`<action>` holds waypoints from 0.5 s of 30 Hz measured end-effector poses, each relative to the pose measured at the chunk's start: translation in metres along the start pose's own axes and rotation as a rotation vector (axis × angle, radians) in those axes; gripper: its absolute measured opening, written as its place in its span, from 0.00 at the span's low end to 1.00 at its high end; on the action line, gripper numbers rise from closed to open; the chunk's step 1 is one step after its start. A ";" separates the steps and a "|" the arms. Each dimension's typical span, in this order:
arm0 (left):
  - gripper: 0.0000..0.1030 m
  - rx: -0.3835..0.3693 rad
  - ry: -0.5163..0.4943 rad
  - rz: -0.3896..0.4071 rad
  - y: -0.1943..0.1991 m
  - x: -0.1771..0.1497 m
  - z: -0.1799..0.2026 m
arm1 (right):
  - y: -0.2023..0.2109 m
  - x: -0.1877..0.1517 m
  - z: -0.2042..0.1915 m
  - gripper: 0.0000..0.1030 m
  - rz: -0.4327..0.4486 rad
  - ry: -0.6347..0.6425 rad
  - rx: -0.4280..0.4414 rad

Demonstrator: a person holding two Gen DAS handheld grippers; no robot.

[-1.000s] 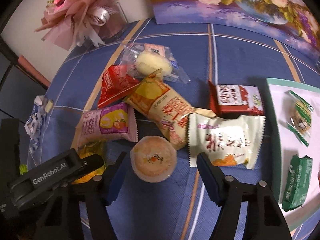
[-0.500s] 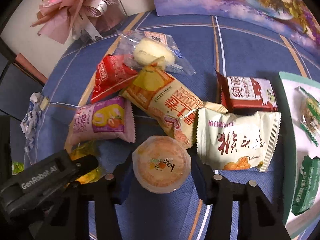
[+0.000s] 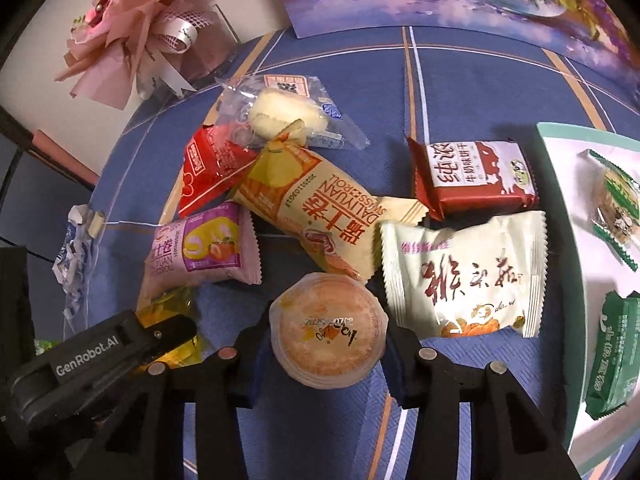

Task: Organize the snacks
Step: 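Grasp the yellow barcode cake with the left tool while the right tool grasps the round jelly cup, then carry the cake and jelly cup over the white tray and open both tools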

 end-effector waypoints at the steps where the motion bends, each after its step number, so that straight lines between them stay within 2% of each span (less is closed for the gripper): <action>1: 0.76 -0.004 0.002 0.001 0.001 -0.001 0.000 | 0.003 0.000 0.001 0.47 0.003 -0.002 0.006; 7: 0.76 -0.033 0.021 0.014 0.015 -0.003 -0.001 | 0.023 -0.001 0.001 0.47 0.027 0.006 0.028; 15: 0.76 -0.068 0.000 0.082 0.043 -0.007 0.011 | 0.058 0.005 0.004 0.47 0.079 -0.005 0.063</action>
Point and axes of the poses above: each gripper's, at about its wrist camera, not at the fingertips, and y roughly against the way its jaws point, z to its right, x to its top, the point moved 3 cm from there along -y, roughly the way its jaws point, and after that the axes turned 5 degrees about -x, right-handed, at the moved point
